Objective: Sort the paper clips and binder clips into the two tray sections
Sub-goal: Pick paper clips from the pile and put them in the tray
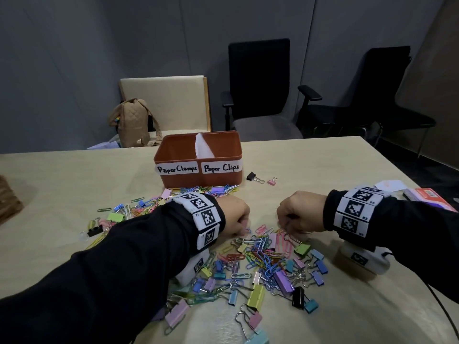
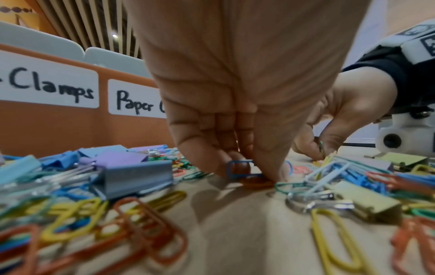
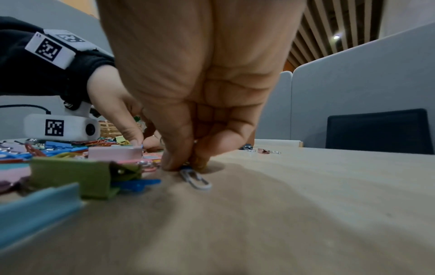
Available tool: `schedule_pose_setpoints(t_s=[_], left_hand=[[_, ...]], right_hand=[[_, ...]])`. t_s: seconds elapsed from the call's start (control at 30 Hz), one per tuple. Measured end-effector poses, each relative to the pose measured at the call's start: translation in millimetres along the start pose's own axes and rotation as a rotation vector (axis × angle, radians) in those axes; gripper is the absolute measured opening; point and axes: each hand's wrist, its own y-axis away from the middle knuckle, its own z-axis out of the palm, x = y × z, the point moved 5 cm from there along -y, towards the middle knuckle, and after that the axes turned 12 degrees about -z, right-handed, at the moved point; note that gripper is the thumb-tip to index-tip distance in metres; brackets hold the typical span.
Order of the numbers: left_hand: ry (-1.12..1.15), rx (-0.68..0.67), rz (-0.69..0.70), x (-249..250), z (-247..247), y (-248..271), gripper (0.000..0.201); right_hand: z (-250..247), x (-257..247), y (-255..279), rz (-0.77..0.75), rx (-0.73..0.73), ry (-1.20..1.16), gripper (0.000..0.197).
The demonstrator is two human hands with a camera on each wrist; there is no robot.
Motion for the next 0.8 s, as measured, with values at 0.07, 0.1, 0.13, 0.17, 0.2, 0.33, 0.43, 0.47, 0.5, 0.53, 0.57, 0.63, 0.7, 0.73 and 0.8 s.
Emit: schedule_pose_setpoints(t_s=[0.07, 0.1, 0.13, 0.17, 0.2, 0.33, 0.43, 0.47, 0.5, 0.53, 0.57, 0.63, 0.7, 0.73, 0.8], left_hand=[[0.04, 0.012, -0.006, -3, -3, 3, 0.005], [0.063, 0.022, -0.012, -5, -5, 4, 0.005], [0.086, 0.034, -0.022, -7, -7, 4, 0.008], [0.108, 0.045, -0.032, -8, -9, 5, 0.015], [0.126, 0.053, -0.041, -9, -10, 6, 0.021], [0.077, 0.073, -0.085, -7, -9, 6, 0.028], [0.069, 0.062, -0.126, -6, -8, 4, 0.021], [0.067, 0.055, -0.133, -6, -7, 5, 0.02], [0.062, 0.047, -0.134, -6, -7, 5, 0.019], [0.059, 0.043, -0.13, -6, -6, 6, 0.015], [0.06, 0.044, -0.124, -6, -6, 7, 0.01], [0.07, 0.052, -0.092, -6, -5, 8, 0.003], [0.071, 0.051, -0.053, -6, -4, 8, 0.007], [0.068, 0.046, -0.04, -5, -4, 8, 0.007], [0.053, 0.04, -0.022, -3, -4, 8, 0.012]], right_hand=[[0, -2, -1, 0.008, -0.009, 0.016, 0.018], [-1, -3, -1, 0.011, -0.002, 0.006, 0.018], [-2, -4, 0, 0.011, 0.019, -0.02, 0.018], [-4, -5, 0, 0.01, 0.048, -0.054, 0.018], [-6, -7, 1, 0.006, 0.081, -0.084, 0.018], [-13, -14, -2, -0.016, 0.16, -0.123, 0.031], [-12, -16, -4, 0.012, 0.095, -0.126, 0.029], [-10, -18, -3, 0.026, 0.059, -0.126, 0.025], [-8, -19, -3, 0.036, 0.021, -0.124, 0.021], [-5, -22, -2, 0.043, -0.015, -0.11, 0.019], [-3, -23, 0, 0.049, -0.047, -0.081, 0.02], [0, -26, 1, 0.042, -0.097, 0.002, 0.033], [1, -28, 1, 0.009, -0.129, 0.035, 0.055], [1, -29, 1, -0.008, -0.146, 0.032, 0.065], [2, -29, 0, -0.027, -0.166, 0.023, 0.073]])
